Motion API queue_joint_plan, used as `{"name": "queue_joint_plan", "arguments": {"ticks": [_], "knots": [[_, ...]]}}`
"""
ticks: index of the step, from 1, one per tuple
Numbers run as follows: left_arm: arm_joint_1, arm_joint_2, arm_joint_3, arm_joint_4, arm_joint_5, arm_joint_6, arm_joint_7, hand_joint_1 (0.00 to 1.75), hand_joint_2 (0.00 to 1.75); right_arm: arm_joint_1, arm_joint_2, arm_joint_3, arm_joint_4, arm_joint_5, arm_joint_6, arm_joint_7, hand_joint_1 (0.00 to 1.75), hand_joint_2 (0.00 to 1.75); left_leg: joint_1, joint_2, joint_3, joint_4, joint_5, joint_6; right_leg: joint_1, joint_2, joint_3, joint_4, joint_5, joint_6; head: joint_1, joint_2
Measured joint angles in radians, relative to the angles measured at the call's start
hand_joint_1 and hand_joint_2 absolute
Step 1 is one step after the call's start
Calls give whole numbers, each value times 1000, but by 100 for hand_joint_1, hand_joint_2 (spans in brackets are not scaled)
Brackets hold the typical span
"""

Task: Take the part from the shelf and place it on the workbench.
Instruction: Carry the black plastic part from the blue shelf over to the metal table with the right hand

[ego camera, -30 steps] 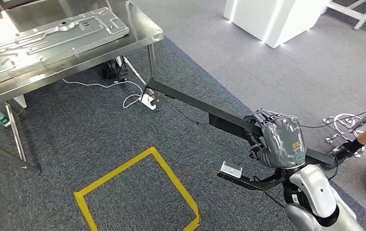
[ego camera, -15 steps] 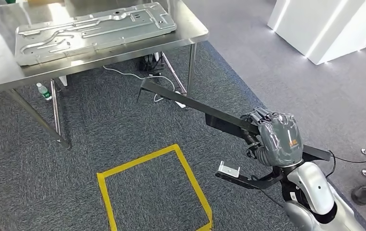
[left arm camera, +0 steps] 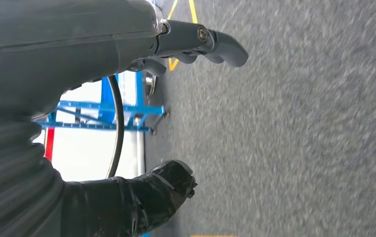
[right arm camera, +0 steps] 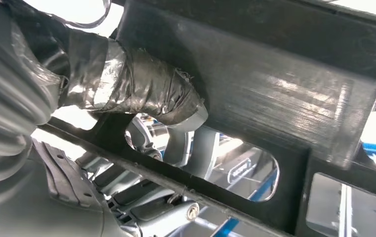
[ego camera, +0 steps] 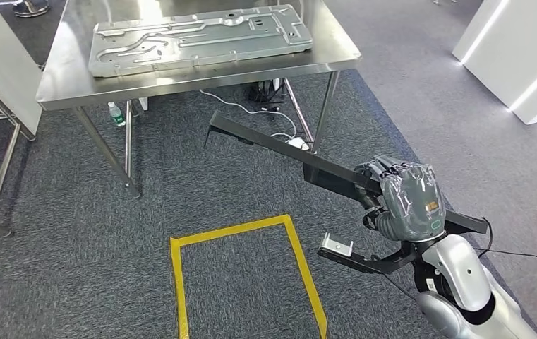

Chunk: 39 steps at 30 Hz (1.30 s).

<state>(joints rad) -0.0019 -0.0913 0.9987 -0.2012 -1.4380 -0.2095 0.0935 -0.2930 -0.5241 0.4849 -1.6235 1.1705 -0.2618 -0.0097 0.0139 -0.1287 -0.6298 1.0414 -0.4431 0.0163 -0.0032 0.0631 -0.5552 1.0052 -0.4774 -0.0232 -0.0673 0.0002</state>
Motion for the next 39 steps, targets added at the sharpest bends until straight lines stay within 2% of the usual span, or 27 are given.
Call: {"name": "queue_joint_plan", "arguments": {"ticks": [1,3,5,6,7,9,10,12,14,16,17,18,20,21,22,23,25,27,29,31,32,33,35,36,37,38,39], "knots": [[-1,0,0,0,0,0,-2,0,175,-1,0,0,0,-1,1,0,175,175,-3,28,-8,19,-12,-5,-3,-15,9,-11,2,0,-2,0],[-4,2,0,0,-1,1,-4,0,175,-1,0,0,0,-4,4,1,175,175,-6,95,-54,113,-63,-14,-3,-47,24,-22,1,-3,-5,0],[-5,5,0,0,-1,2,-4,0,175,0,0,1,0,-6,9,2,175,175,-1,117,-113,225,-107,-24,-3,-81,31,-20,-9,-3,-5,0],[-4,6,0,0,-1,3,-5,0,175,1,0,2,0,-6,11,2,175,175,3,121,-123,240,-102,-29,-4,-96,35,-17,-15,0,-5,0],[-3,6,0,0,-1,3,-5,0,175,1,0,3,0,-7,11,2,175,175,6,125,-115,223,-81,-34,-5,-111,41,-15,-22,3,-5,0],[-1,8,0,0,-1,4,-5,0,175,1,0,4,0,-8,12,2,175,175,8,150,-55,104,-19,-36,-8,-138,55,-8,-40,14,-5,0],[0,9,0,0,-1,5,-5,0,175,0,0,4,0,-8,12,2,175,175,5,169,-27,52,-2,-33,-6,-150,61,-4,-50,21,-5,0],[-1,9,0,0,-1,6,-5,0,175,-2,0,4,0,-10,12,2,175,175,0,186,-4,8,1,-17,-1,-170,71,0,-63,35,-5,0],[1,9,0,0,-1,7,-5,0,175,-4,-1,4,0,-13,12,2,175,175,0,165,-1,8,-4,0,-1,-179,81,5,-67,44,-5,0],[1,9,1,0,0,8,-5,0,175,-7,-2,4,0,-15,13,4,175,175,3,146,13,1,-10,12,-8,-150,74,37,-74,52,-3,0],[0,9,1,0,0,9,-5,0,175,-8,-3,3,0,-13,14,7,175,175,5,139,22,-3,-12,18,-10,-123,50,81,-88,55,-2,0],[-1,9,1,0,0,10,-5,0,175,-9,-4,3,0,-8,15,11,175,175,5,134,28,-5,-16,23,-13,-95,13,140,-109,57,-1,0],[-3,9,1,0,0,12,-9,0,175,-8,-6,3,1,9,23,23,175,175,3,121,38,-6,-25,30,-13,-68,-80,265,-155,60,-1,0],[-2,9,2,0,0,12,-12,0,175,-6,-7,3,2,18,29,31,175,175,2,114,43,-6,-30,31,-12,-66,-113,296,-161,59,-1,0],[-2,8,2,0,-3,12,-16,0,175,-5,-8,3,4,25,36,40,175,175,1,109,52,-6,-36,31,-12,-65,-129,293,-144,57,-1,0],[0,6,2,0,-6,12,-21,0,175,-4,-10,3,5,31,42,48,175,175,0,104,63,-6,-44,30,-11,-65,-127,253,-104,53,-1,0],[6,-1,1,-2,-14,9,-34,0,175,-3,-17,1,7,38,47,60,175,175,-1,97,86,-7,-59,25,-6,-63,-97,128,-4,38,-1,0],[14,-13,1,-17,-21,-4,-46,0,175,0,-24,-3,6,42,47,67,175,175,-1,92,94,-10,-70,16,4,-61,-80,50,28,24,0,0],[27,-34,1,-54,-31,-54,-56,0,175,6,-30,-9,4,48,48,76,175,175,-3,92,100,-7,-73,3,8,-61,-75,34,19,13,1,0],[57,-74,0,-153,-41,-168,-66,0,175,13,-36,-20,0,54,53,87,175,175,-4,101,106,16,-87,-7,2,-62,-51,23,20,4,-1,0],[77,-104,-2,-225,-42,-231,-70,0,175,14,-39,-26,-2,56,57,91,175,175,-3,106,95,45,-104,-10,-1,-62,-37,19,18,-2,-2,0],[98,-130,-4,-297,-41,-277,-72,0,175,15,-42,-31,-5,58,61,93,175,175,-1,111,71,93,-129,-12,-3,-63,-24,16,14,-5,-2,0],[132,-172,-10,-409,-36,-318,-72,0,175,17,-46,-36,-6,59,65,95,175,175,1,115,-1,207,-171,-18,-3,-63,-9,15,0,-7,-3,0],[145,-183,-13,-451,-34,-323,-71,0,175,19,-48,-37,-7,59,65,95,175,175,2,117,-33,245,-177,-20,-3,-63,-2,16,-7,-5,-4,0],[155,-195,-17,-487,-33,-326,-71,0,175,21,-49,-37,-7,59,65,95,175,175,3,118,-51,252,-164,-23,-3,-64,7,16,-16,-2,-4,0],[164,-203,-20,-518,-31,-328,-71,0,175,22,-49,-37,-7,60,65,96,175,175,4,120,-53,226,-130,-25,-5,-66,19,17,-25,1,-4,0],[171,-211,-23,-543,-29,-329,-69,0,175,22,-50,-37,-7,60,65,96,175,175,4,122,-40,170,-80,-26,-6,-67,33,17,-36,5,-4,0]]}}
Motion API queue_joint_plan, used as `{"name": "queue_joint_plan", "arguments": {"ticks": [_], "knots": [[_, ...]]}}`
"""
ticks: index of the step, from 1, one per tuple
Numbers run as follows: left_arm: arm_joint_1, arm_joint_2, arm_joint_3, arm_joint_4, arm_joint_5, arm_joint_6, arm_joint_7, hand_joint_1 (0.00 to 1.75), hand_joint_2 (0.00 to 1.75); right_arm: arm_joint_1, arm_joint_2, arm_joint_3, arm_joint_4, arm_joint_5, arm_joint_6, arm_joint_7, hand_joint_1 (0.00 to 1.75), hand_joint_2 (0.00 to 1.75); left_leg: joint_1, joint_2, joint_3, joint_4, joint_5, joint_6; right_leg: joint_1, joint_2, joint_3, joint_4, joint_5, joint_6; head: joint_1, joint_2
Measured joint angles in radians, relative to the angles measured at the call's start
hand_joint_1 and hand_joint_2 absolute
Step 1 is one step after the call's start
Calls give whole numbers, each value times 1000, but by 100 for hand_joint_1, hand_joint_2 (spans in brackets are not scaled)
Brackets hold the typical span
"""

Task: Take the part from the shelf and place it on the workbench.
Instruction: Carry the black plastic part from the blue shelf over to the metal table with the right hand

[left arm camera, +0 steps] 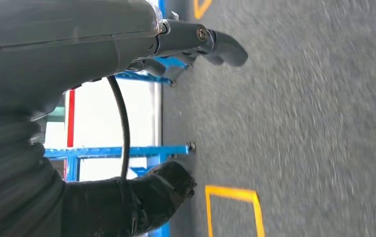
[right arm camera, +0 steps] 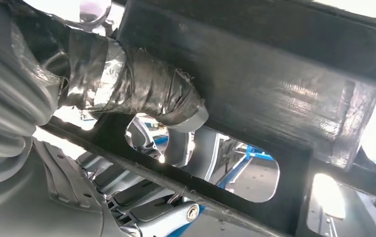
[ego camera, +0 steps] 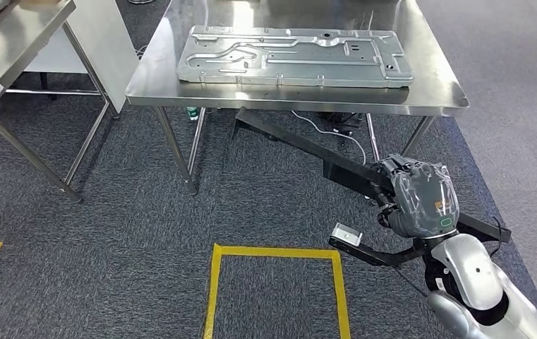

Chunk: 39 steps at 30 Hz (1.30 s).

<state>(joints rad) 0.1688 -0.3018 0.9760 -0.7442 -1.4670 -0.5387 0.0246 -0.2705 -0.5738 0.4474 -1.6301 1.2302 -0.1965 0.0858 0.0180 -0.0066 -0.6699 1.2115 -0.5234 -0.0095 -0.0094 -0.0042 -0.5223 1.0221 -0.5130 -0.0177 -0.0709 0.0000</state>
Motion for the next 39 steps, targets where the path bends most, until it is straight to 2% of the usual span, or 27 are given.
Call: {"name": "queue_joint_plan", "arguments": {"ticks": [1,3,5,7,8,9,12,13,14,17,18,21,23,24,26,27,28,29,30,31,32,33,35,36,39], "knots": [[6,-6,-2,-20,4,-2,3,0,175,0,0,-1,0,0,0,0,175,175,-1,2,15,-55,40,0,-1,-2,13,0,-10,5,0,0],[15,-18,-6,-52,14,-8,8,0,175,-5,-3,-3,0,0,4,0,175,175,-6,5,35,-137,68,7,-1,-4,28,1,-27,17,0,0],[19,-27,-9,-74,19,-10,10,0,175,-12,-12,-6,1,-5,14,1,175,175,-11,6,42,-154,59,23,0,-5,35,6,-35,30,0,0],[18,-33,-9,-86,16,-6,7,0,175,-23,-29,-10,1,-16,25,1,175,175,-7,2,59,-162,67,41,-1,-5,38,22,-40,40,1,0],[15,-35,-9,-88,12,1,4,0,175,-32,-40,-14,1,-22,31,-1,175,175,-6,1,70,-167,66,47,-2,-4,26,47,-46,44,1,0],[11,-36,-7,-88,6,10,0,0,175,-43,-53,-19,2,-28,39,-5,175,175,-4,0,78,-173,64,51,-4,-3,-1,93,-58,48,2,0],[-5,-32,3,-73,-19,44,-12,0,175,-74,-100,-28,7,-46,75,-29,175,175,-5,-2,96,-179,52,58,-6,0,-119,258,-116,58,3,0],[-10,-29,8,-63,-24,55,-15,0,175,-84,-118,-29,11,-50,89,-39,175,175,-5,-4,104,-179,46,58,-7,0,-145,275,-115,59,3,0],[-16,-25,14,-51,-28,66,-17,0,175,-95,-138,-29,15,-53,101,-50,175,175,-5,-6,113,-179,38,58,-7,0,-154,258,-94,59,4,0],[-35,-10,34,-3,-32,97,-24,0,175,-140,-194,-29,30,-57,128,-74,175,175,-5,-10,143,-182,18,50,-7,0,-113,89,42,51,4,0],[-40,-5,39,11,-32,105,-25,0,175,-154,-206,-29,35,-58,135,-80,175,175,-5,-11,149,-184,13,46,-4,-1,-104,48,56,47,4,0],[-52,12,52,51,-33,124,-26,0,175,-178,-236,-25,49,-58,148,-91,175,175,-7,-12,152,-181,10,27,4,-3,-101,26,52,30,6,0],[-61,23,61,79,-33,135,-26,0,175,-195,-254,-20,54,-59,151,-96,175,175,-9,-10,150,-163,6,16,0,-3,-91,23,68,15,6,0],[-67,30,66,95,-33,142,-26,0,175,-207,-262,-16,57,-60,154,-99,175,175,-9,-8,141,-141,-5,12,-1,-3,-86,20,65,9,6,0],[-80,44,72,129,-33,157,-26,0,175,-230,-274,-11,61,-64,160,-103,175,175,-8,-3,88,-45,-51,7,1,-4,-78,18,60,-1,6,0],[-84,52,74,144,-33,163,-26,0,175,-238,-277,-8,63,-66,162,-105,175,175,-7,-1,50,16,-76,6,3,-4,-76,18,57,-6,5,0],[-87,58,75,157,-33,166,-26,0,175,-241,-279,-4,65,-66,164,-106,175,175,-7,-1,14,65,-93,6,7,-4,-73,18,53,-10,5,0],[-88,63,76,168,-33,169,-26,0,175,-243,-281,1,68,-67,164,-106,175,175,-8,-1,-8,86,-91,9,11,-3,-70,18,50,-12,5,0],[-88,68,77,178,-33,172,-26,0,175,-245,-282,6,70,-67,165,-107,175,175,-10,-1,-14,75,-71,14,15,-2,-65,18,46,-14,5,0],[-90,71,79,188,-33,177,-26,0,175,-248,-284,11,72,-68,166,-107,175,175,-14,0,-2,30,-33,23,20,-1,-58,18,41,-14,5,0],[-92,77,81,199,-33,183,-26,0,175,-254,-287,15,74,-70,167,-108,175,175,-21,0,20,-35,11,37,22,-1,-52,17,37,-16,5,0],[-96,85,83,211,-33,191,-25,0,175,-261,-290,20,76,-72,168,-108,175,175,-27,3,41,-95,40,52,25,-1,-46,16,33,-15,6,0],[-105,102,89,239,-33,207,-23,0,175,-277,-296,29,80,-77,175,-108,175,175,-39,6,68,-171,57,73,24,-1,-40,10,29,-8,6,0],[-108,111,93,252,-33,214,-22,0,175,-283,-299,35,83,-80,178,-109,175,175,-41,6,73,-185,53,78,22,-1,-38,13,34,-2,6,0],[-115,130,101,289,-33,230,-20,0,175,-299,-314,47,89,-83,184,-111,175,175,-38,5,110,-225,72,88,17,-1,-39,40,40,14,6,0]]}}
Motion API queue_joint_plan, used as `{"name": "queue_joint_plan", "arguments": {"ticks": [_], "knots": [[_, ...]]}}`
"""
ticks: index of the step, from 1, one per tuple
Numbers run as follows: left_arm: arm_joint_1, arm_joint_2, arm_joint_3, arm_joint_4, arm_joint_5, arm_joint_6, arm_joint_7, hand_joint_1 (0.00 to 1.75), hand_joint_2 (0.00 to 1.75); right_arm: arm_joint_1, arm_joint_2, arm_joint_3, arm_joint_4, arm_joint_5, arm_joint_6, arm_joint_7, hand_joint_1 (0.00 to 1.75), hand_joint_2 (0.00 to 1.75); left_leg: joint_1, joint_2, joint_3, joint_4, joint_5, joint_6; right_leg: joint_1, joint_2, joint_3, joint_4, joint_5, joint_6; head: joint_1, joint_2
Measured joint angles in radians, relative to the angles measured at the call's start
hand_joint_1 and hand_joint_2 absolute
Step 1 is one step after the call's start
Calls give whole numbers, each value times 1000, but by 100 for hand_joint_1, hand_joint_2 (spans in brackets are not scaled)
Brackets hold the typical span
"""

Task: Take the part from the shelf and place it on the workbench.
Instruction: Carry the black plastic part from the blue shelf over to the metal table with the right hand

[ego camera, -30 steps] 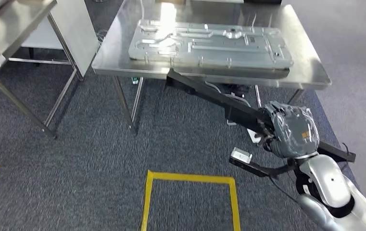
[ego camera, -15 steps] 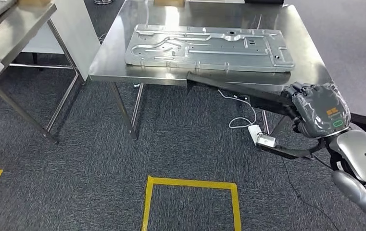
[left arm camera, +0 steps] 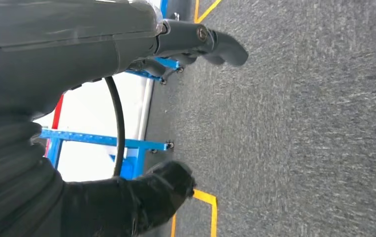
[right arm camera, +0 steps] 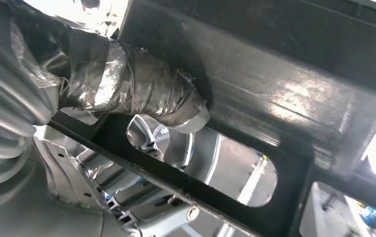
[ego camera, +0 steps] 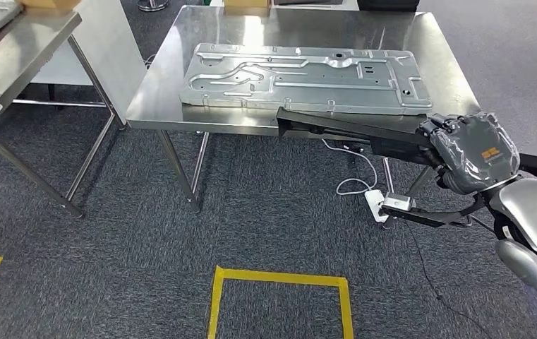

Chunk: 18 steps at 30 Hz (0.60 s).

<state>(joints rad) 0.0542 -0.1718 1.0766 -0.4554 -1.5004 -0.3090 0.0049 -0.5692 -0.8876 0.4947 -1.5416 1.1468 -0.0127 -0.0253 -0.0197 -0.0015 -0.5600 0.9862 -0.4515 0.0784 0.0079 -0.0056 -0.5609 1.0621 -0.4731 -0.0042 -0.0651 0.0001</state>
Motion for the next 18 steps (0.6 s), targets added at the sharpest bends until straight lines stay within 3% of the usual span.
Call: {"name": "queue_joint_plan", "arguments": {"ticks": [2,4,5,6,7,9,10,12,15,16,18], "knots": [[-6,5,4,20,0,4,0,0,175,-16,-8,5,3,-1,1,0,175,175,6,1,20,-13,5,-1,-8,2,-29,57,-37,16,1,0],[-11,9,7,36,0,9,1,0,175,-25,-12,12,7,-1,4,-2,175,175,11,0,26,-13,-1,-5,-20,5,-93,158,-84,36,1,0],[-13,10,7,45,0,11,1,0,175,-25,-13,16,10,-1,7,-5,175,175,15,-1,30,-12,-7,-11,-28,5,-120,191,-90,44,1,0],[-15,11,8,54,0,14,2,0,175,-26,-14,20,12,-2,10,-8,175,175,21,-2,36,-9,-14,-17,-36,5,-135,197,-79,52,1,0],[-16,12,8,63,0,18,3,0,175,-29,-15,23,15,-2,13,-10,175,175,28,-3,43,-4,-24,-25,-44,4,-129,163,-44,60,1,0],[-19,16,11,77,0,25,4,0,175,-40,-16,27,20,-3,16,-13,175,175,41,-4,58,8,-46,-44,-53,4,-91,48,29,78,2,0],[-22,19,12,83,0,28,4,0,175,-48,-16,29,23,-3,18,-13,175,175,43,-4,61,14,-56,-54,-52,4,-76,2,42,78,3,0],[-27,26,14,95,-1,34,5,0,175,-58,-16,37,29,-4,22,-14,175,175,43,-4,61,19,-67,-70,-42,5,-69,-21,32,58,5,0],[-36,39,16,115,-1,45,5,0,175,-63,-20,45,35,-4,25,-16,175,175,43,-3,55,43,-72,-82,-42,6,-56,-22,23,22,3,0],[-38,42,16,123,-2,49,5,0,175,-66,-20,46,35,-5,25,-15,175,175,44,-2,36,80,-74,-85,-42,7,-48,-24,20,15,3,0],[-43,48,17,138,-2,56,4,0,175,-71,-22,48,36,-9,25,-15,175,175,43,-2,-42,204,-99,-86,-39,5,-29,-26,6,3,4,0]]}}
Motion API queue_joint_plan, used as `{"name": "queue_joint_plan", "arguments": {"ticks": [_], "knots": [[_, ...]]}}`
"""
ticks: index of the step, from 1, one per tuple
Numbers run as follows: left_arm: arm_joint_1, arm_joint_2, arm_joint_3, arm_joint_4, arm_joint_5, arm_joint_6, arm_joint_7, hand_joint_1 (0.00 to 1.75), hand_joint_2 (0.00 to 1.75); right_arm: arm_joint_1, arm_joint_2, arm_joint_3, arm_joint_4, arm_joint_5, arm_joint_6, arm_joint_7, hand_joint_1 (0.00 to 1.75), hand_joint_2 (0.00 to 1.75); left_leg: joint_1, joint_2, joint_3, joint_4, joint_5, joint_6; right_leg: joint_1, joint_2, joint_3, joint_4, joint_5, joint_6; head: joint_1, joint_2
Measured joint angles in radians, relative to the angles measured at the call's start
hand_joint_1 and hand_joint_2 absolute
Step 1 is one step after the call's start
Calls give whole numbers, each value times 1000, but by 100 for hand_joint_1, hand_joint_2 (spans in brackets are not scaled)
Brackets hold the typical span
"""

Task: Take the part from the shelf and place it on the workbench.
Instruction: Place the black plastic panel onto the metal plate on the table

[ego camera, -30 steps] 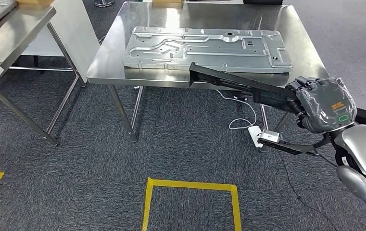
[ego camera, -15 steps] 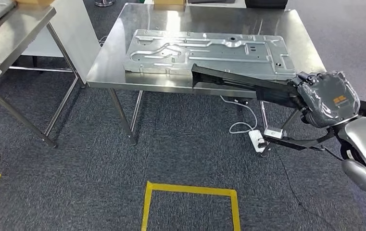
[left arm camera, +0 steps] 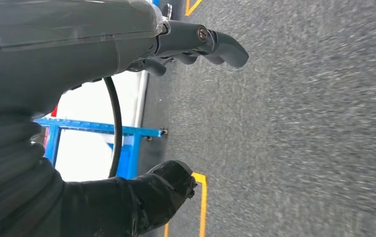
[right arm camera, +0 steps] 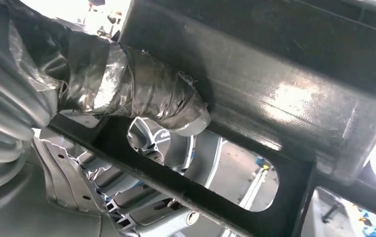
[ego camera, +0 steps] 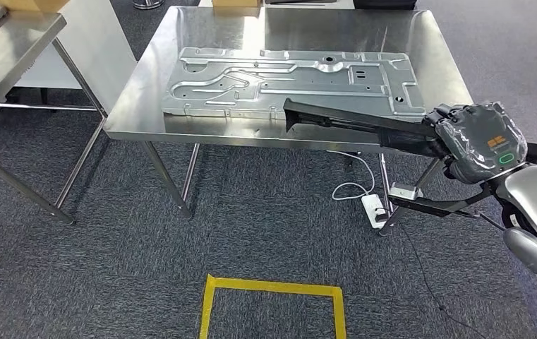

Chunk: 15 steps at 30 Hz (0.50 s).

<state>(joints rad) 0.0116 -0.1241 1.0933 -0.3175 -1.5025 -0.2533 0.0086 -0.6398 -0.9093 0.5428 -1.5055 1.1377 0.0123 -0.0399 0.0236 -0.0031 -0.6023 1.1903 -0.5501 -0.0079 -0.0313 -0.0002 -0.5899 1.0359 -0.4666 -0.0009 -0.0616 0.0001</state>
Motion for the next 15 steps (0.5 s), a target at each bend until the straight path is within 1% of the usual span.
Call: {"name": "queue_joint_plan", "arguments": {"ticks": [1,2,3,4,5,6,7,8,9,10,11,12,13,14,15], "knots": [[-1,2,0,7,0,3,-1,0,175,-1,0,2,0,-2,0,0,175,175,-1,0,-48,65,-23,1,3,0,9,-1,-8,-3,0,0],[-1,4,0,13,0,6,-1,0,175,0,0,6,1,-4,0,0,175,175,-3,0,-90,113,-43,2,6,0,20,-1,-17,-6,0,0],[0,5,0,20,0,8,-1,0,175,0,0,9,1,-5,0,0,175,175,-5,0,-118,130,-50,6,10,1,33,-1,-27,-7,0,0],[0,6,1,25,0,10,-1,0,175,0,0,11,1,-6,0,1,175,175,-8,0,-131,116,-38,13,13,2,48,-2,-37,-8,0,0],[1,7,1,30,0,11,-1,0,175,1,0,13,1,-8,0,1,175,175,-12,0,-126,69,-5,22,16,2,63,-3,-47,-8,0,0],[1,9,1,34,0,12,-1,0,175,1,0,13,1,-9,0,2,175,175,-18,-1,-112,3,47,35,18,3,77,-5,-58,-8,0,0],[1,11,2,37,0,14,-2,0,175,1,0,14,2,-10,0,3,175,175,-28,-4,-98,-56,85,48,21,5,90,-6,-68,-6,0,0],[2,13,2,41,0,15,-2,0,175,0,1,16,2,-10,0,3,175,175,-36,-12,-84,-101,106,60,23,9,100,-8,-80,-1,0,0],[2,15,2,43,0,17,-3,0,175,2,1,17,2,-11,0,3,175,175,-42,-19,-74,-129,111,68,24,12,112,-10,-86,4,0,0],[2,16,2,44,-1,19,-4,0,175,1,0,19,1,-12,0,4,175,175,-45,-26,-65,-139,98,72,27,16,125,-9,-88,10,0,0],[2,17,2,45,-1,21,-5,0,175,0,-4,20,1,-12,0,4,175,175,-43,-29,-49,-149,100,74,27,17,135,-6,-90,15,0,0],[3,17,2,46,-1,24,-7,0,175,-1,-7,20,0,-13,0,5,175,175,-41,-26,-32,-157,110,76,27,15,143,6,-89,19,0,0],[3,17,3,47,-1,25,-9,0,175,-4,-10,20,0,-14,0,6,175,175,-39,-23,-17,-163,118,78,26,13,137,31,-91,22,0,0],[2,17,3,49,-1,26,-11,0,175,-6,-12,20,0,-15,0,7,175,175,-38,-21,-2,-166,123,81,25,11,116,72,-100,26,0,0],[0,17,3,51,-1,27,-12,0,175,-6,-12,21,0,-15,0,7,175,175,-37,-19,5,-167,119,82,24,8,83,126,-115,30,0,0]]}}
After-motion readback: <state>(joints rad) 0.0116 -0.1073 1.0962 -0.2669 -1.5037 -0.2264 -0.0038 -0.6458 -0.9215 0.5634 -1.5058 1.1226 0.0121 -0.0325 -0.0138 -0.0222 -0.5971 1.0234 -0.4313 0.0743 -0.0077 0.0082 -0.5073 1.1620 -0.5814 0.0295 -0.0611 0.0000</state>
